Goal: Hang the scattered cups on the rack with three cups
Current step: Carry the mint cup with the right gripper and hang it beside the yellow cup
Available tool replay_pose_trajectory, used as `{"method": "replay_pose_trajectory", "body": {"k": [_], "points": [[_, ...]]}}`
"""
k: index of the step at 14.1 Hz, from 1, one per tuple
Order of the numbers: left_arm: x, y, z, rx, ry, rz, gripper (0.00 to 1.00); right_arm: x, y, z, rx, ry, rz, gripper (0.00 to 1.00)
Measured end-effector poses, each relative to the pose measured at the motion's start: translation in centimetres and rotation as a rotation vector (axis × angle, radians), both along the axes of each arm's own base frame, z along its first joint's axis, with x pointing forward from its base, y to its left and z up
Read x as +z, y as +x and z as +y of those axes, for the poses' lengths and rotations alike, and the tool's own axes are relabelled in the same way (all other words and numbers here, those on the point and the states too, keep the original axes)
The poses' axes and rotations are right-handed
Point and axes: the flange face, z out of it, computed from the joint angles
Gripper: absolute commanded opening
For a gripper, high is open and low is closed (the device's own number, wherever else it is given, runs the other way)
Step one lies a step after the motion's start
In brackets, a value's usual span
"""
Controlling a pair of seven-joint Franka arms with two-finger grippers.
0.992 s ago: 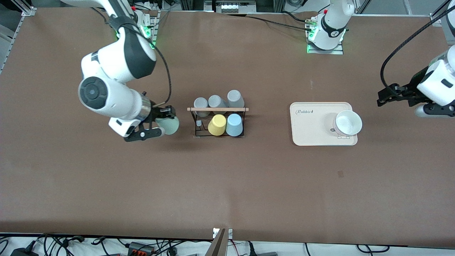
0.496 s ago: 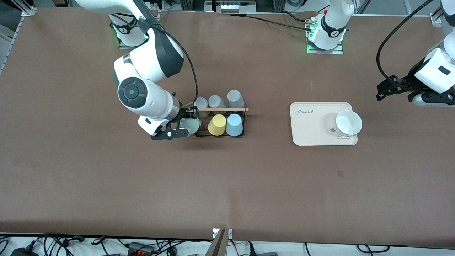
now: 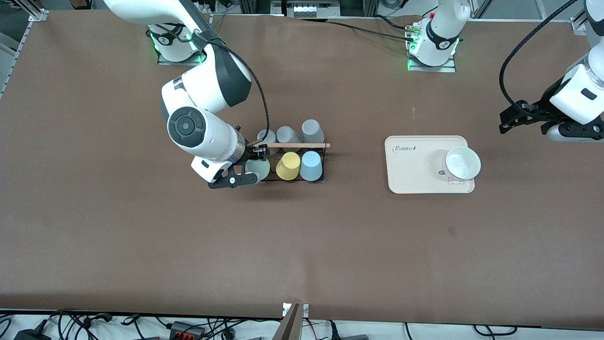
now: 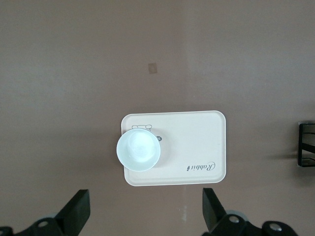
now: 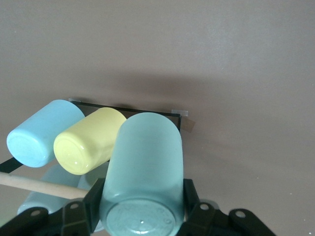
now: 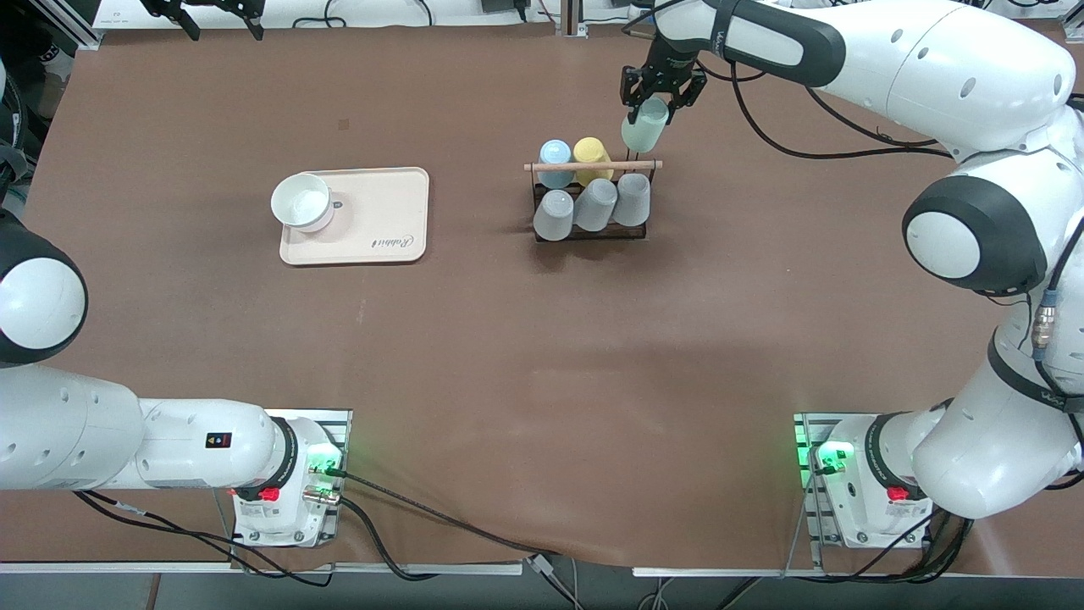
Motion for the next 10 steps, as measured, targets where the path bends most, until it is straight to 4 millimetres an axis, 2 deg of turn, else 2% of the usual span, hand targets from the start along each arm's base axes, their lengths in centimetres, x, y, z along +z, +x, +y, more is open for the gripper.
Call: {"method": "replay_pose_trajectory", "body": {"k": [3, 10], "points": [[0.0, 0.0, 0.0, 0.0, 0.0, 0.001, 1.0, -0.1, 0.0, 0.1, 0.001, -0.001, 0.002, 0.33], [0.0, 0.0, 0.0, 0.0, 0.0, 0.002, 1.0, -1.9, -0.5, 1.3, 0.017, -0.008, 0.011, 0.34]]}}
